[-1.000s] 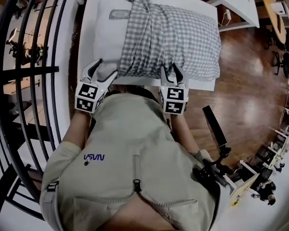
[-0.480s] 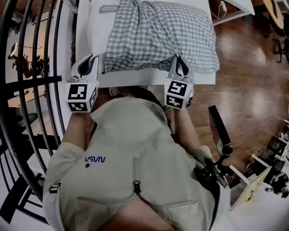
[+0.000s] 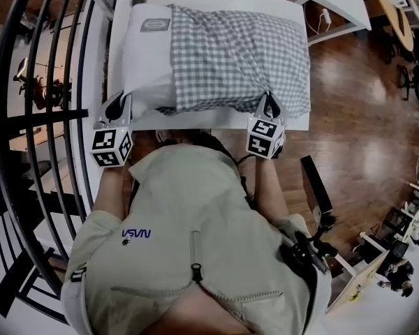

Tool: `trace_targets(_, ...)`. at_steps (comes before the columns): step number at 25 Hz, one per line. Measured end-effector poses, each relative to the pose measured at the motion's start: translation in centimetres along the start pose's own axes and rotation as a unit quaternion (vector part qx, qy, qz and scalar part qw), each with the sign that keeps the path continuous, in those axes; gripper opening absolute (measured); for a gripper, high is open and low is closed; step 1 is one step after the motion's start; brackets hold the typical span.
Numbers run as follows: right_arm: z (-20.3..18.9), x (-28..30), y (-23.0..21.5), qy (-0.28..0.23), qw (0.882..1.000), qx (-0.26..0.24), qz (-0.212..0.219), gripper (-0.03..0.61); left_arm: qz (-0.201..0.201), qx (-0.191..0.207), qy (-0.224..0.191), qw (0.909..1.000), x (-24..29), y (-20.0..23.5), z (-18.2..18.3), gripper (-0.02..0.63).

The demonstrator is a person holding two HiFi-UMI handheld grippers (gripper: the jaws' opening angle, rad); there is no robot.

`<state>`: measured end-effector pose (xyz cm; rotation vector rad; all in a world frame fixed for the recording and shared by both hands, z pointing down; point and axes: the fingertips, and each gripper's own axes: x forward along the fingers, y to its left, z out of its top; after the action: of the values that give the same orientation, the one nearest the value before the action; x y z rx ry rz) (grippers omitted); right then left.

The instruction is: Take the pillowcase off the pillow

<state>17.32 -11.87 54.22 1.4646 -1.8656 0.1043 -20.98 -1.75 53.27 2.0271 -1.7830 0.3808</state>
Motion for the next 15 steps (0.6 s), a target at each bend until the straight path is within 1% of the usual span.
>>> trace_targets(2, -1.4, 0.9, 0.8, 0.018, 1.000, 0.002, 0.014, 0.009, 0.005, -0.009, 0.011, 0.9999, 0.2, 0.1, -1.9, 0.018)
trace_targets(4, -2.1, 1.5, 1.4, 0.027, 0.999, 0.016, 0.027, 0.009, 0.003, -0.015, 0.016, 0.9998, 0.6, -0.1, -3.1, 0.018)
trace_targets(6, -2.0, 1.7, 1.6, 0.026, 0.999, 0.029, 0.032, 0.009, -0.003, -0.015, 0.013, 0.9998, 1.0, -0.5, -3.6, 0.018)
trace_targets(9, -1.5, 1.7, 1.8, 0.016, 0.998, 0.040, 0.038, 0.012, -0.014, -0.016, 0.006, 0.9998, 1.4, -0.9, -3.3, 0.031)
trace_targets(11, -1.2, 1.3, 1.8, 0.012, 0.998, 0.050, 0.044, 0.017, -0.024, -0.017, 0.006, 0.9995, 1.3, -1.3, -3.0, 0.058)
trace_targets(13, -0.7, 0.6, 1.6, 0.009, 0.997, 0.058, 0.055, 0.031, -0.040, -0.025, 0.008, 0.9988, 0.6, -1.7, -2.5, 0.104)
trace_targets(15, 0.4, -0.8, 1.4, 0.001, 0.996, 0.066, 0.068, 0.070, -0.060, -0.040, 0.012, 0.9973, -0.5, -2.0, -2.0, 0.139)
